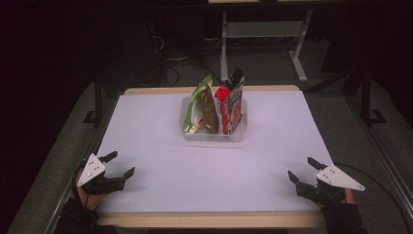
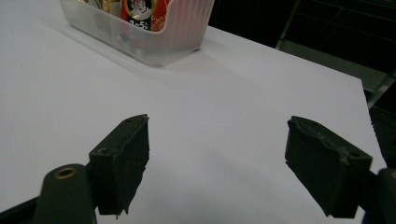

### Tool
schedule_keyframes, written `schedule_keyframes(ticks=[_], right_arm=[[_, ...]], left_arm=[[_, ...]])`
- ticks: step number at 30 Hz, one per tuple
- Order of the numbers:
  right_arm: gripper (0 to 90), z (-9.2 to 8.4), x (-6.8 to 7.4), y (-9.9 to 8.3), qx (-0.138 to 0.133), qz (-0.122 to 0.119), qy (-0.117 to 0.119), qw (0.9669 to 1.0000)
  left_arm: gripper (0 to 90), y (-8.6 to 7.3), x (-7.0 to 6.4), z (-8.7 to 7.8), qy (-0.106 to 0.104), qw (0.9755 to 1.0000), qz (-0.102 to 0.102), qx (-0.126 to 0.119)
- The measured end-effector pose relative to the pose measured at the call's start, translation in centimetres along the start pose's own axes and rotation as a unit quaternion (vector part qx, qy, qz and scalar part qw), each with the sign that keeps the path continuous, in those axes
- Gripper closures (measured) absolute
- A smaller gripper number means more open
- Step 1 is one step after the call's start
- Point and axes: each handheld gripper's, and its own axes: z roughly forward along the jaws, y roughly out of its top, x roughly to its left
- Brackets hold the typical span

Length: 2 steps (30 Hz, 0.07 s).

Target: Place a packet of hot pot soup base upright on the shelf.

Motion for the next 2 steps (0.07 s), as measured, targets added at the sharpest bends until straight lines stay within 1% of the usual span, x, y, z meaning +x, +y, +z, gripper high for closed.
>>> schedule_keyframes(ticks=[2], right_arm=[[21.2,0.02,0.08,0.05,-0.001,-0.001,0.000,1.0000]], left_arm=[[15.7,0.07,-0.15,0.09,-0.002,1.0000,0.005,0.003]])
